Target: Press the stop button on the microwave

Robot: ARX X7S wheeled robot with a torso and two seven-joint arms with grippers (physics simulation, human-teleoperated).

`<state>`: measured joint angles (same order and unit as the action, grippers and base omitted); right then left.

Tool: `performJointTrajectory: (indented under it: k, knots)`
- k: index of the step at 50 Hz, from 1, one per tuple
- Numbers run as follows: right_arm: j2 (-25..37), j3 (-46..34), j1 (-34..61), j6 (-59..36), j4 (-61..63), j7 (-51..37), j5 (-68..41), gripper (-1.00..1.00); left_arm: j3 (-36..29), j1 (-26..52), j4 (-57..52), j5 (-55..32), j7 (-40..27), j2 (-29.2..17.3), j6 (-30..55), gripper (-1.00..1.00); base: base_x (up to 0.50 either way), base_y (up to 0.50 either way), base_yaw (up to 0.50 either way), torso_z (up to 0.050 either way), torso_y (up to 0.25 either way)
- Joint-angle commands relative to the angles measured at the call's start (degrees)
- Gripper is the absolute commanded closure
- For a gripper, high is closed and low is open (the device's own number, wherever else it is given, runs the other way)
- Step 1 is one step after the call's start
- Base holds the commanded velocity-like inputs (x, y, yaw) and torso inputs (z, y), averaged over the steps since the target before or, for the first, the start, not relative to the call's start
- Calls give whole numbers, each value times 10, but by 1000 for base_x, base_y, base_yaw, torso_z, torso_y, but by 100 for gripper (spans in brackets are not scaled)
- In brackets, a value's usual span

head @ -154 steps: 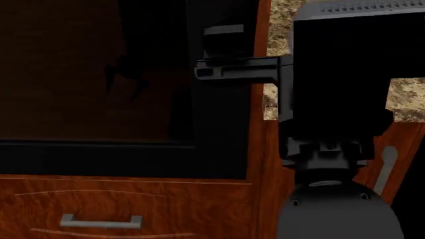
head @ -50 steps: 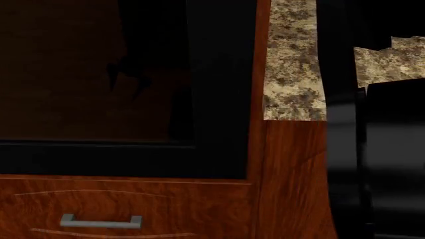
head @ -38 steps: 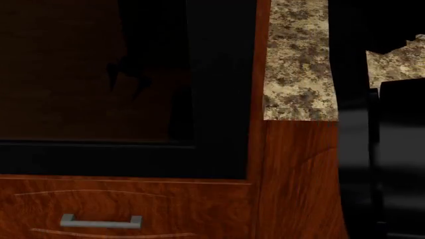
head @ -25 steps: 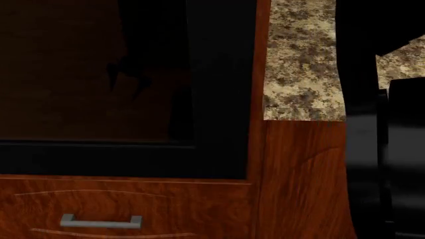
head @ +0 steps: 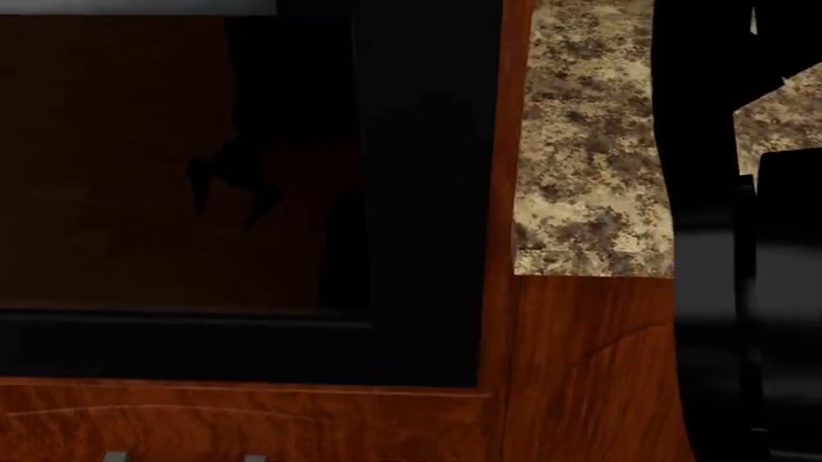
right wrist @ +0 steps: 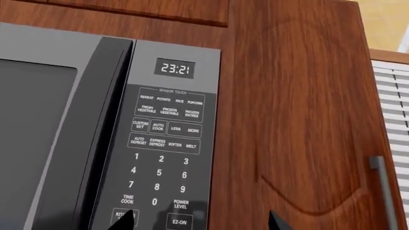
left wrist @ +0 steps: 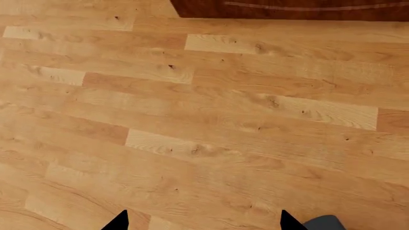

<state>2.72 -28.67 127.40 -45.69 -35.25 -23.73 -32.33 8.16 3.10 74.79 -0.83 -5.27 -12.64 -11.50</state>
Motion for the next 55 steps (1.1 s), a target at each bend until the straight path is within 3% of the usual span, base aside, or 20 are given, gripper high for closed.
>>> performJointTrajectory:
  k: [1, 19, 55]
  knots:
    - [-5, -6, 7, 18, -7, -10, 1, -100, 0, -2, 2, 0, 0, 0, 0, -100, 0, 0, 0, 0, 0]
    - [4, 5, 2, 39, 14, -31, -14, -100, 0, -2, 2, 0, 0, 0, 0, -100, 29, 111, 0, 0, 0]
    - [18, -7, -32, 51, 28, -33, -33, -100, 0, -2, 2, 0, 0, 0, 0, -100, 72, 66, 0, 44, 0]
